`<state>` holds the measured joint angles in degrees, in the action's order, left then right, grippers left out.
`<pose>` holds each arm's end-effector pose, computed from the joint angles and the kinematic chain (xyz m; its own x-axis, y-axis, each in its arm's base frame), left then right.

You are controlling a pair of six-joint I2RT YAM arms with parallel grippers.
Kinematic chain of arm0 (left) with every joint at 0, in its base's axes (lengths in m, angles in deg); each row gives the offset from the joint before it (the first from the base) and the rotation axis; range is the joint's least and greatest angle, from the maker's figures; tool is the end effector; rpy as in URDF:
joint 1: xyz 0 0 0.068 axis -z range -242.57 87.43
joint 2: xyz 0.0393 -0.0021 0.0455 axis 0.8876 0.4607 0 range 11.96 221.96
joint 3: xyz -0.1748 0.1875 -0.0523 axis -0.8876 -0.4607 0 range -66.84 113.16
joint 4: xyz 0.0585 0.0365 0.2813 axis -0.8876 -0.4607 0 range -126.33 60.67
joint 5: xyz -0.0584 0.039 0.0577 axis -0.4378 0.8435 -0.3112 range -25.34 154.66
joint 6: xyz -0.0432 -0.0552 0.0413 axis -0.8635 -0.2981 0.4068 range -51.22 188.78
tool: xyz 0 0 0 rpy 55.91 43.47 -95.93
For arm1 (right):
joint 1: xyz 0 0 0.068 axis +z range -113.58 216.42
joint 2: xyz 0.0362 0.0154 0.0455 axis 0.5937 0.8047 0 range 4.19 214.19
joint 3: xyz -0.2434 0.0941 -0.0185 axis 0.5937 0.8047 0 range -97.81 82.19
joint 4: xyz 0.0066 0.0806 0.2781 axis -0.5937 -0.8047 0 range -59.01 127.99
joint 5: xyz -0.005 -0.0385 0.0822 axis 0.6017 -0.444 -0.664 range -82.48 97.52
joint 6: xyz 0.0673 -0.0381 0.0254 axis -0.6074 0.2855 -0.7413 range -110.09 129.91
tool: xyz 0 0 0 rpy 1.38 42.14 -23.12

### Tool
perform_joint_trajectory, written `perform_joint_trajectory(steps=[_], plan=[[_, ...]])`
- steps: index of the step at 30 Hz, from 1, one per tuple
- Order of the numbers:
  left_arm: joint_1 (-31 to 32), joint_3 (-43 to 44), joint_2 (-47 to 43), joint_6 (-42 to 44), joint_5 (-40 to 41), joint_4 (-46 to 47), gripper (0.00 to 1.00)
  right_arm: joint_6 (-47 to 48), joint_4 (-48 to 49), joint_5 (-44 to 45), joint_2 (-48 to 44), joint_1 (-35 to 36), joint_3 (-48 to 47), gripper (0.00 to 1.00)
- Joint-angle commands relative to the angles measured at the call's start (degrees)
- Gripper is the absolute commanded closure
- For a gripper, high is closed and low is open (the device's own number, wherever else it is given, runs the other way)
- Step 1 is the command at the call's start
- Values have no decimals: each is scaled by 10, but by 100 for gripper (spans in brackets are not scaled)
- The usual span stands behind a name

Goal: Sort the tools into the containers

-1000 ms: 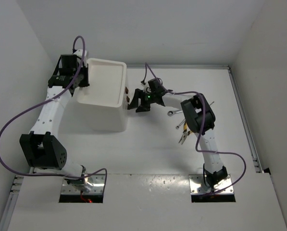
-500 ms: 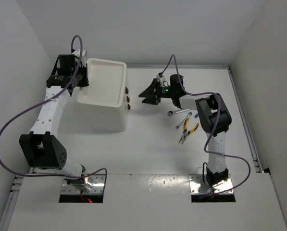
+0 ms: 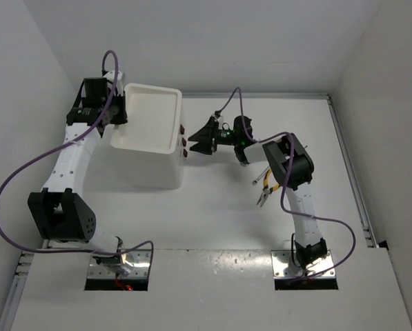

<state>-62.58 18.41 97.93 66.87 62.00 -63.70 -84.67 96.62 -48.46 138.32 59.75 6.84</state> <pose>0.3961 -0.0032 0.3388 -0.5757 -0.0334 -0.8170 0.0186 0.9984 -0.0540 0.4386 0.2528 0.0904 -0.9793 0.1850 0.0819 0.0808 -0.0137 0.9966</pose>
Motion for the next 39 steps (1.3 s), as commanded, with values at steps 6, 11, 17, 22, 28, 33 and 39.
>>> perform_joint_trajectory(steps=[6, 11, 17, 22, 28, 33, 39], plan=[[8, -2, 11, 12, -70, -61, 95, -39, 71, 13, 22, 10, -46, 41], [8, -2, 11, 12, -76, -61, 95, -44, 76, 18, 43, 15, -59, 42], [8, -2, 11, 17, -82, -66, 96, -50, 76, 18, 54, 21, -69, 42], [8, -7, 11, 17, -82, -66, 96, -50, 76, 18, 60, 21, -69, 43], [8, -12, 11, 17, -82, -66, 96, -50, 87, 24, 60, 21, -74, 57], [8, -12, 11, 17, -87, -66, 96, -72, 123, 54, 47, 21, -46, 69], [3, -12, 11, 17, -82, -66, 98, -72, 128, 59, 33, 15, -34, 97]])
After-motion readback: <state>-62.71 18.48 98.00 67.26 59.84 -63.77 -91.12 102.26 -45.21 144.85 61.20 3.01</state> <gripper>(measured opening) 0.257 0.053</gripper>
